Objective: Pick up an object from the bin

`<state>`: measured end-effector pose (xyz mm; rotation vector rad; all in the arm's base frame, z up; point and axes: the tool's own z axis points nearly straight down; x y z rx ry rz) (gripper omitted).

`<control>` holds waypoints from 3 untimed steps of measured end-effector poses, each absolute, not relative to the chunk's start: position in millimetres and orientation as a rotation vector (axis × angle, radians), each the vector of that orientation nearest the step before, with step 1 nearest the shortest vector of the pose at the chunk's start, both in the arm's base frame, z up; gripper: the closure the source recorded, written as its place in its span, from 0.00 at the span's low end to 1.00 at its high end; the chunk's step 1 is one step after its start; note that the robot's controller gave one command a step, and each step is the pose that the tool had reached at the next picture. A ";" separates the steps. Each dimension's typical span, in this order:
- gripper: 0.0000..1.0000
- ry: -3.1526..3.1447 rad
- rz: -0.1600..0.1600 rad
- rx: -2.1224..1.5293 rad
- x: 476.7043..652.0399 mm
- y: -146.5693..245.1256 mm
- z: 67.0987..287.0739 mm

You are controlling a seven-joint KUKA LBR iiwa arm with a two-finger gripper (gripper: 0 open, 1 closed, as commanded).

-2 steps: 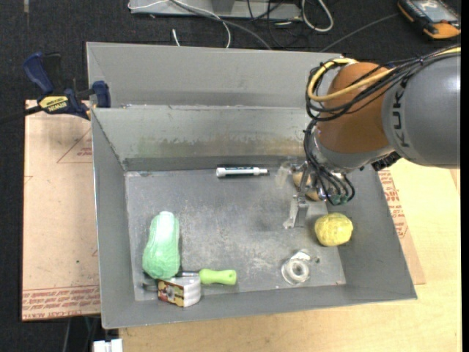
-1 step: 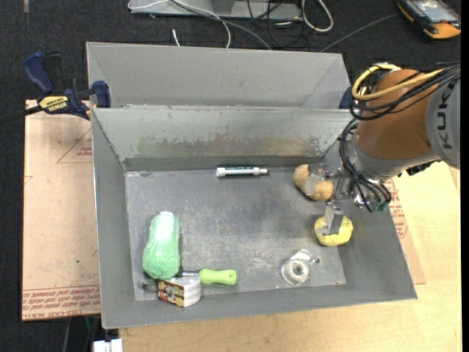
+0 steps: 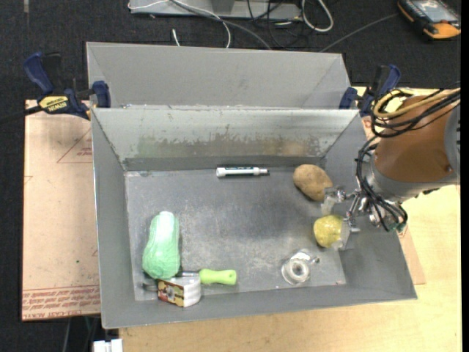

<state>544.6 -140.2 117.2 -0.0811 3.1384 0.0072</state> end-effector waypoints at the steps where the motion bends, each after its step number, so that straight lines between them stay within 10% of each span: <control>1: 1.00 3.138 0.007 -0.082 544.6 -140.1 117.2; 3: 1.00 3.097 0.008 0.500 561.8 -80.8 99.2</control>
Offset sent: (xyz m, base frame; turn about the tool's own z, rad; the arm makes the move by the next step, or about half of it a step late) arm -0.0130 0.0634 -0.0361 0.4739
